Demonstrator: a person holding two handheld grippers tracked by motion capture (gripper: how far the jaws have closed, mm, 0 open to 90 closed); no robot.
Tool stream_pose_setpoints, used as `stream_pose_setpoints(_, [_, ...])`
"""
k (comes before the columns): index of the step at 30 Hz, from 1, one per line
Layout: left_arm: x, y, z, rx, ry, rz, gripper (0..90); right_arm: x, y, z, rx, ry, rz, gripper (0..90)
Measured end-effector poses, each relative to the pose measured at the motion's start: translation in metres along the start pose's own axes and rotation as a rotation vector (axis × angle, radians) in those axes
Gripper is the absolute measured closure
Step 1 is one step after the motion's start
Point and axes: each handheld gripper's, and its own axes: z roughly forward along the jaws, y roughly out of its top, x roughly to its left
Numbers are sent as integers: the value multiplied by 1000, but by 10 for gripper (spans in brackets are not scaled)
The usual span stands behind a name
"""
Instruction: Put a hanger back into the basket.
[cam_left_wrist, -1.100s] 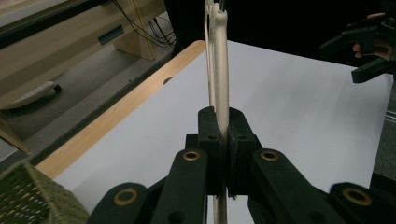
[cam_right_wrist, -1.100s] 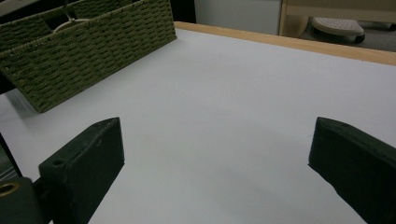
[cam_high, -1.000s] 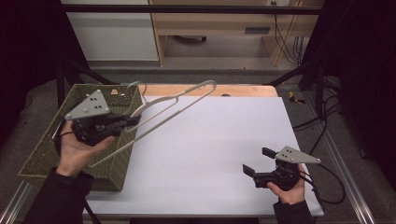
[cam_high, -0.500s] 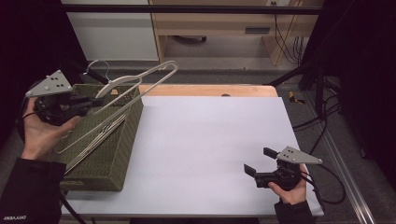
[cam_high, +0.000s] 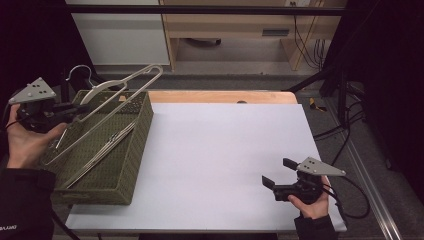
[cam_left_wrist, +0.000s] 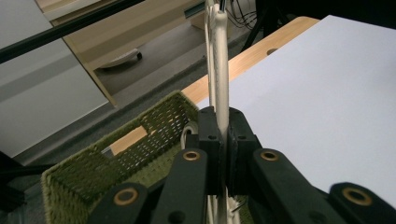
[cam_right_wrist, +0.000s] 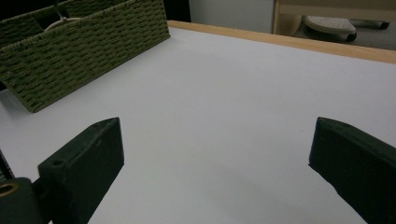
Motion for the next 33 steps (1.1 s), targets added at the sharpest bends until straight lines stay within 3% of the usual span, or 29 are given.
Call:
stream_pose_setpoints(15, [24, -61, 11, 77, 66, -16, 865, 0, 0, 0, 4, -2, 1, 39])
stream_pose_setpoints(20, [29, -79, 14, 105, 63, -31, 865, 1, -1, 1, 7, -3, 0, 39])
stream_pose_setpoints(24, [27, -91, 20, 134, 66, -29, 865, 1, -1, 1, 9, -2, -2, 40])
stream_pose_setpoints(33, [15, -125, 47, 186, 67, -74, 865, 1, -1, 1, 11, 0, -5, 40])
